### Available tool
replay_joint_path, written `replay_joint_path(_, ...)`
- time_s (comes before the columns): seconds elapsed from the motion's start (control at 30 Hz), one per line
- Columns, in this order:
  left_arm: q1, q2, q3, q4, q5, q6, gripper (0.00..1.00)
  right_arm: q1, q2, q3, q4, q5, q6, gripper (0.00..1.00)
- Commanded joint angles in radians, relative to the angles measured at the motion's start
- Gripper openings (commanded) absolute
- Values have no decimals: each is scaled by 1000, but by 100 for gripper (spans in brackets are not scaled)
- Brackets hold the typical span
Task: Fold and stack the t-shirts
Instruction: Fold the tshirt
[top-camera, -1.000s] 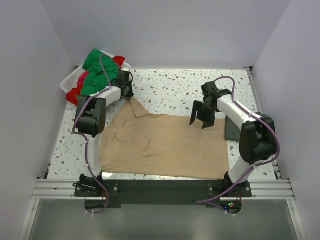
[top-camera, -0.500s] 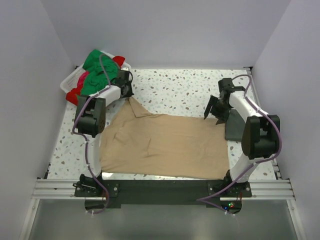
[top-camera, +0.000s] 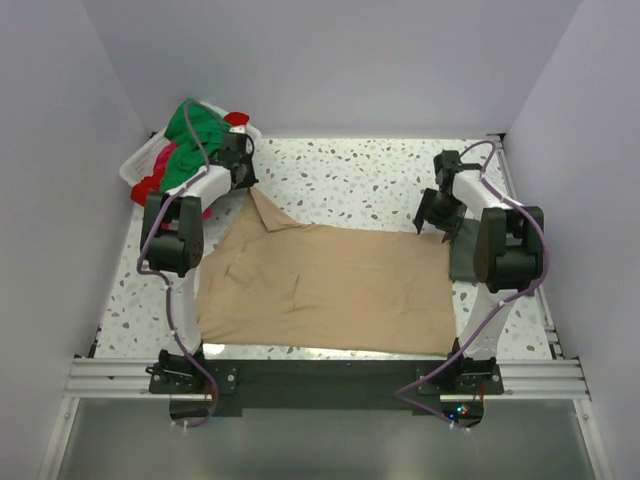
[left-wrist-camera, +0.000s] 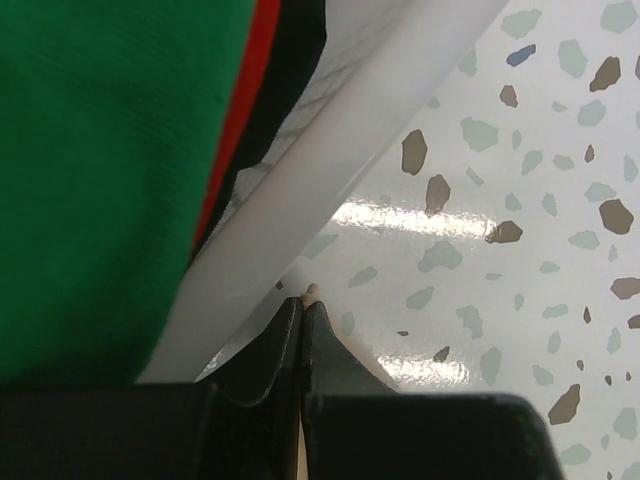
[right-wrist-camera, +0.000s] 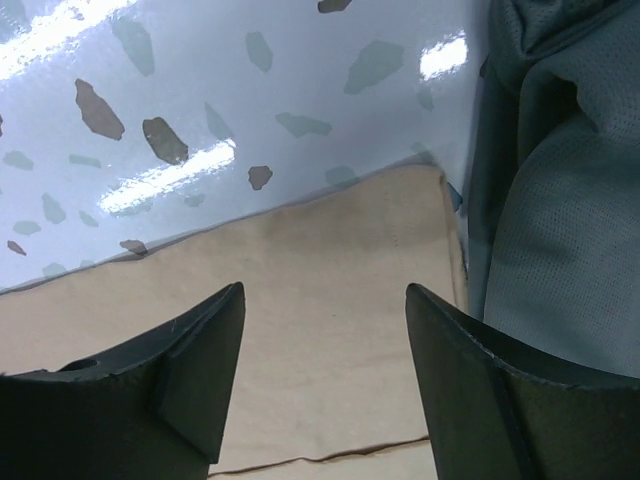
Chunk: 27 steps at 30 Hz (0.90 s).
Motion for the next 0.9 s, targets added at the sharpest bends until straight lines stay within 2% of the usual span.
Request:
replay_joint_path(0.0,44,-70,42,19,-25,4,0,-13,15,57,-2,39,-13,68)
replay_joint_path(0.3,58,-73,41,13,-11,21,0,-39,66,111,41,41,-33,67)
replay_joint_path(0.57,58,-79,56,-18,13,18,0,-39,150,170,86,43,-76,53)
replay_joint_path(0.87,58,-96,45,-12,62,15,0,-91,133,144,101,73,-90,50)
